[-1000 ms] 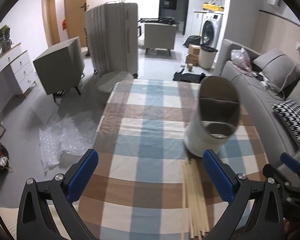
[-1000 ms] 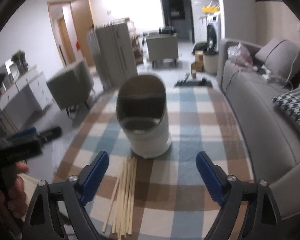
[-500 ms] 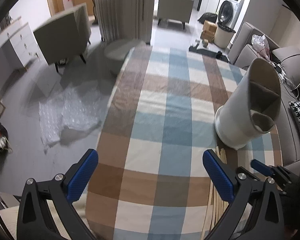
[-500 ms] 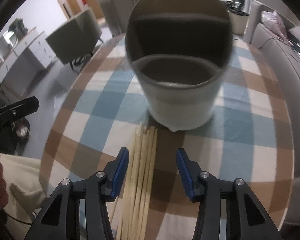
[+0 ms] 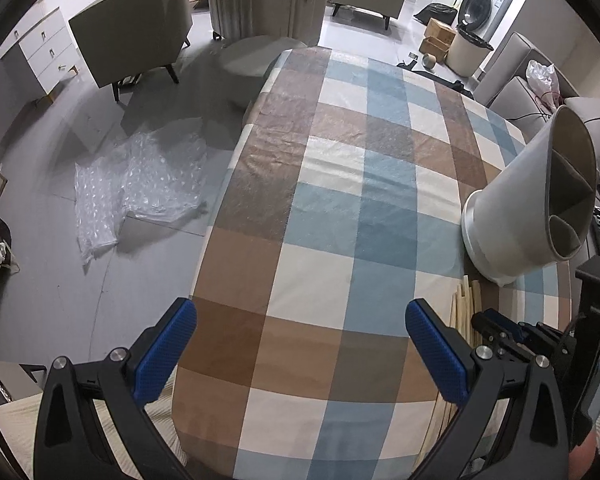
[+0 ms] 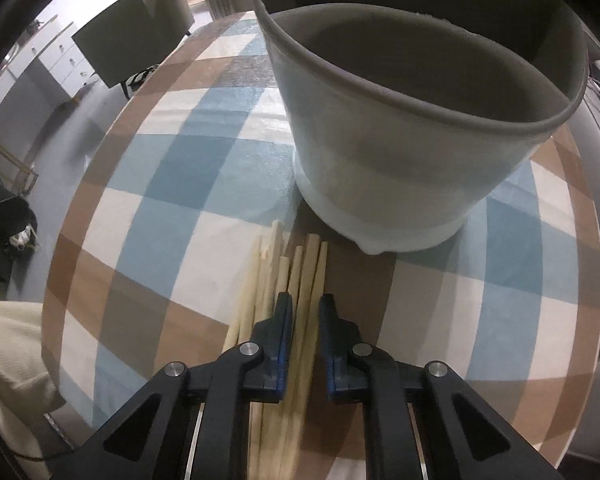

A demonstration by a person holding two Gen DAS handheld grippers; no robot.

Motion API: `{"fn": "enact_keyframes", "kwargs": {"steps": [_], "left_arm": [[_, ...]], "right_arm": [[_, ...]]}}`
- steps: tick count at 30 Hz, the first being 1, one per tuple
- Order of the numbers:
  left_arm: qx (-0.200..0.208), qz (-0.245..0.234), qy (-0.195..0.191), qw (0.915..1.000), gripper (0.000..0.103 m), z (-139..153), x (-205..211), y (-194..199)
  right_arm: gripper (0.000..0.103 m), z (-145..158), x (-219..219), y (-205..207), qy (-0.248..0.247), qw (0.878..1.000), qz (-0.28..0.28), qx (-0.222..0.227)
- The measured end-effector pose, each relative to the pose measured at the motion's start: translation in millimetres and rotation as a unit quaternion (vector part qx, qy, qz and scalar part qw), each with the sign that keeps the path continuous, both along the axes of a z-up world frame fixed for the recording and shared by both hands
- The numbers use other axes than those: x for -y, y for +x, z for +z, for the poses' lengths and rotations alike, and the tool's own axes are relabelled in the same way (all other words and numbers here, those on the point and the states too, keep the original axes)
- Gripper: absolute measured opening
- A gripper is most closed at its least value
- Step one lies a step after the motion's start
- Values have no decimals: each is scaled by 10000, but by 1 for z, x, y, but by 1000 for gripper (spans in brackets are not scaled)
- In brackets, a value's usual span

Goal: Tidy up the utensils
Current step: 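Move the right tool to the wooden chopsticks and close on one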

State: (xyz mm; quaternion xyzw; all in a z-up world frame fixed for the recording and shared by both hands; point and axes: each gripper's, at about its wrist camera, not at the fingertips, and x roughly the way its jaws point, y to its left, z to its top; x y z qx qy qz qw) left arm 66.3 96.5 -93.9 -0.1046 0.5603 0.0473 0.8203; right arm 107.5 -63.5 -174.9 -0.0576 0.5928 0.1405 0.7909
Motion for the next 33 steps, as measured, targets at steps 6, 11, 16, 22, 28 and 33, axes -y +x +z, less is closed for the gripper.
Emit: {"fn": "enact_keyframes", "kwargs": {"steps": [6,11,16,22,28,33], "left_arm": [[-73,4,13,10000,102,-5,0,3],[-62,-113,98,9999,102,-5,7,3],[-68,-145,127,9998,102,-4,11,3],[-124,-131,143,9997,102,-8,11,4],[-142,-127,115,9998,102,-10,10,4],[-214,-115,88,9997,102,-13,10,4]], "right_arm": [[9,4,12,-2,-52,9996,-279,-23],[9,8,27,-9,74,9991,-415,-93],[12,18,44,-11,231,9981,-572,28],[12,12,42,-9,3,9989,-460,-23],[12,16,29,-9,-353,9990,-254,116],[12,21,25,-3,-336,9986,-273,310]]}}
